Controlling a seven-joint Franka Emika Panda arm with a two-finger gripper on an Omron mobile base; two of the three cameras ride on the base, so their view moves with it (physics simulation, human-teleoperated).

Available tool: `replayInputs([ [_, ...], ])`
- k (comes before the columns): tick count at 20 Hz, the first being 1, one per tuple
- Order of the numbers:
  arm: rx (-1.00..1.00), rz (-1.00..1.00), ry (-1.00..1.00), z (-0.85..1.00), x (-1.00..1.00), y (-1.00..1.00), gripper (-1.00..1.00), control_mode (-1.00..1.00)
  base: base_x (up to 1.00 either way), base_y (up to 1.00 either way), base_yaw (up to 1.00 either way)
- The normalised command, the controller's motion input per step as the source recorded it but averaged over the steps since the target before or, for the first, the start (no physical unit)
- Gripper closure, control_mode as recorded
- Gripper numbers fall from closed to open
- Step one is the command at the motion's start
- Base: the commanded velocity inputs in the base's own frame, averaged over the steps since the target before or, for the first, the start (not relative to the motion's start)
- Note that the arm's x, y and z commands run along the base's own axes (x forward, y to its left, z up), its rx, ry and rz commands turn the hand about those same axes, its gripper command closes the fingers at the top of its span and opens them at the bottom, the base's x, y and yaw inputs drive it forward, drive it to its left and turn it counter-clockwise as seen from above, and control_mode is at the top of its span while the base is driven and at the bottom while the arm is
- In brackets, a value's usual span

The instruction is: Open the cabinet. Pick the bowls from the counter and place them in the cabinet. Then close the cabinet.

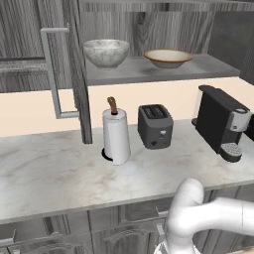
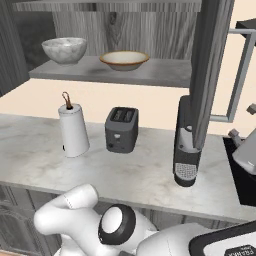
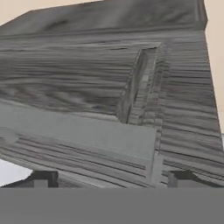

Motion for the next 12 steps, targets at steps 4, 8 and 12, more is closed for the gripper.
replayInputs([
  [4,-0.01,0.18,0.08,-0.01,0.94,-0.4,-1.0,-1.0,0.0,0.0,0.0],
  [8,0.0,0.22,0.04,0.0,1.0,-0.18,-1.0,-1.0,0.0,0.0,0.0],
  [12,0.0,0.21,0.01,0.0,0.75,-0.04,-1.0,-1.0,0.0,0.0,0.0],
])
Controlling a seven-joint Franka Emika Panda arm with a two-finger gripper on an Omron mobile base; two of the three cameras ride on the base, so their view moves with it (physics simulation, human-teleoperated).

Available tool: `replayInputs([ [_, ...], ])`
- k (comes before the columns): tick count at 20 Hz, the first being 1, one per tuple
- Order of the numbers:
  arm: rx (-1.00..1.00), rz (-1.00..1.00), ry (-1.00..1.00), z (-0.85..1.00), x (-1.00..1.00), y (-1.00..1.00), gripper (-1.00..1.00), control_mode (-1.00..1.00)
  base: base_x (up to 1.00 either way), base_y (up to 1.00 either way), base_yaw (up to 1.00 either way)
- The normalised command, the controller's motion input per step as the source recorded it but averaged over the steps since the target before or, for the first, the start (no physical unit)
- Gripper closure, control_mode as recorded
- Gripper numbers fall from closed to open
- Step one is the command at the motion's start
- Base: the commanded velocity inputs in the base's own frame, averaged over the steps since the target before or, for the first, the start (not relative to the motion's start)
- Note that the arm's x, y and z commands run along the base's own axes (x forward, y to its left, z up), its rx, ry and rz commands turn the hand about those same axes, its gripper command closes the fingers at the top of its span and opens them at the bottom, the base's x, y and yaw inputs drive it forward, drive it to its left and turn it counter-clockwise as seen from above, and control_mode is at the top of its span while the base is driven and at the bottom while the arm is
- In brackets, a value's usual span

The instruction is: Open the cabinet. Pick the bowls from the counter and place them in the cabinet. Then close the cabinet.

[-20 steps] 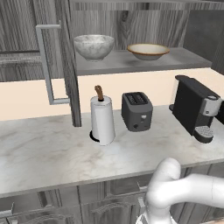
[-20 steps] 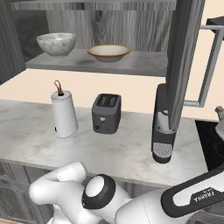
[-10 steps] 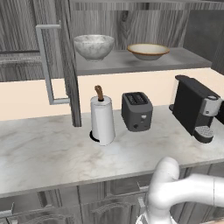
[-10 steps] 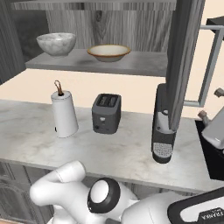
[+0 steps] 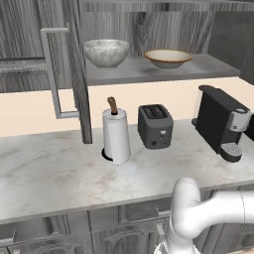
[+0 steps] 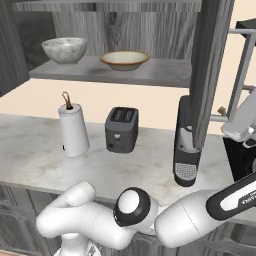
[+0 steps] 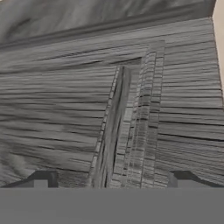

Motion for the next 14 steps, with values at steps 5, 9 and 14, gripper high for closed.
replayInputs([
  [5,-0.07,0.24,0.0,0.01,-0.18,0.94,-1.0,-1.0,0.0,0.0,0.0],
  [9,-0.11,0.31,0.01,0.11,-0.51,1.0,-1.0,-1.0,0.0,0.0,0.0],
  [14,-0.07,0.26,0.0,0.22,-0.34,1.0,-1.0,-1.0,0.0,0.0,0.0],
])
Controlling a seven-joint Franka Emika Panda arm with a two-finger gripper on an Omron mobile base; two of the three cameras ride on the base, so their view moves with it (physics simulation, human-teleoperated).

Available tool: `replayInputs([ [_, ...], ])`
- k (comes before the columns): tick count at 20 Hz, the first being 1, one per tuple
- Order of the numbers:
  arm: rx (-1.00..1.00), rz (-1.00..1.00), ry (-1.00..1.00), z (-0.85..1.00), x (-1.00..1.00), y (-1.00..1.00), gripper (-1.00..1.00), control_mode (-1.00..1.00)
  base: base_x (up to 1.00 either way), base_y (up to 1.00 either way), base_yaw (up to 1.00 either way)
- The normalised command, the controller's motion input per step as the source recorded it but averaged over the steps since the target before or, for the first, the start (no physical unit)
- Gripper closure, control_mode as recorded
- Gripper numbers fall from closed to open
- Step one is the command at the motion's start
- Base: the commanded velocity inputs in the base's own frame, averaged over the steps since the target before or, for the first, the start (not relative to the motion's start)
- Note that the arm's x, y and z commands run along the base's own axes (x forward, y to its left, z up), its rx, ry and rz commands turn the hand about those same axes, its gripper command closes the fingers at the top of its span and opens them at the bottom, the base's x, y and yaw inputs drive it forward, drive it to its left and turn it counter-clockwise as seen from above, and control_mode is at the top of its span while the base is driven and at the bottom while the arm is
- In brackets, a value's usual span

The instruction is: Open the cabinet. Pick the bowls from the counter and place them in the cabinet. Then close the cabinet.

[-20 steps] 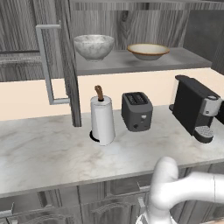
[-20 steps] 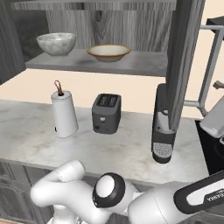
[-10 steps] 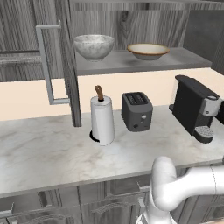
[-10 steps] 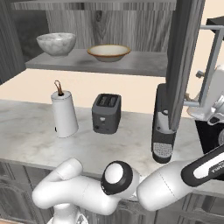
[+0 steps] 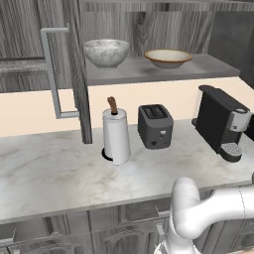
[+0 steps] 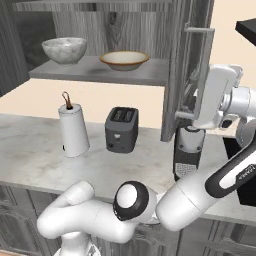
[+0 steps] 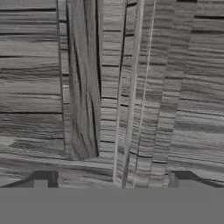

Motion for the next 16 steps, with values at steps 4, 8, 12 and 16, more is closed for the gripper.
replayInputs([
  [4,0.0,0.06,-0.22,0.11,-0.56,1.0,-1.0,-1.0,0.0,0.0,0.0],
  [8,0.0,-0.12,-0.56,0.0,-0.77,1.0,-1.0,-1.0,0.0,0.0,0.0],
  [12,0.02,-0.27,-0.67,-0.08,-0.47,1.0,-1.0,-1.0,0.0,0.0,0.0],
  [16,0.05,-0.49,-0.55,-0.35,-0.02,1.0,-1.0,-1.0,0.0,0.0,0.0],
])
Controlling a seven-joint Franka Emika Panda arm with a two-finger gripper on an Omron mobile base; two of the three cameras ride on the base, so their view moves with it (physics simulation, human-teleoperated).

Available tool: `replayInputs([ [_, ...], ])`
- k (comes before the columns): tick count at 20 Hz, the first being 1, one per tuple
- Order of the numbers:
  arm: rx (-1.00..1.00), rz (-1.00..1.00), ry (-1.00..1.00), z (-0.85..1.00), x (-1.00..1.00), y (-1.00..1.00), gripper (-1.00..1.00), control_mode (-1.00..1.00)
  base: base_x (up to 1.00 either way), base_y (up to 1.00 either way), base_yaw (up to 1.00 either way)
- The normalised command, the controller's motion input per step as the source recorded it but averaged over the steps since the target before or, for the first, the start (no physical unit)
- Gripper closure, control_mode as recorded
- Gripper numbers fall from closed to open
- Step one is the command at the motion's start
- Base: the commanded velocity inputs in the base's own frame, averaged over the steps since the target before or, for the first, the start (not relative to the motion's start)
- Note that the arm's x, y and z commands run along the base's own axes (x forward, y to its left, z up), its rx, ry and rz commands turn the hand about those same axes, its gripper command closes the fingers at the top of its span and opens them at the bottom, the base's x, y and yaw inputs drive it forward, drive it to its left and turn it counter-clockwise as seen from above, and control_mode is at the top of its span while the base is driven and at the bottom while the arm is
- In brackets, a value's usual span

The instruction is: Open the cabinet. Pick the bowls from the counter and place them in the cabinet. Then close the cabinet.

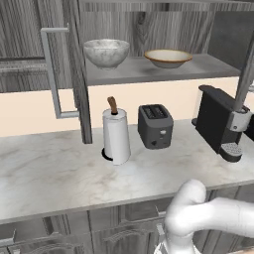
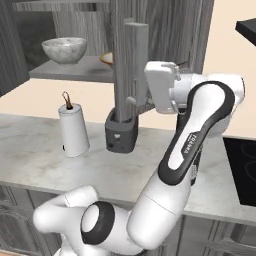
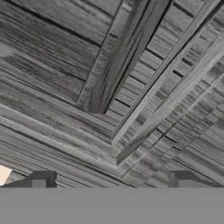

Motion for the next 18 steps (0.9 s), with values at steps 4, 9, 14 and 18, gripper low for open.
replayInputs([
  [4,0.07,-0.49,-0.48,-0.43,0.07,1.0,-1.0,-1.0,0.0,0.0,0.0],
  [9,0.13,-0.55,-0.41,-0.48,0.35,0.83,-1.0,-1.0,0.0,0.0,0.0],
  [14,0.13,-0.54,-0.35,-0.5,0.8,0.72,-1.0,-1.0,0.0,0.0,0.0],
  [18,0.02,-0.44,-0.35,-0.16,1.0,0.97,-1.0,-1.0,0.0,0.0,0.0],
])
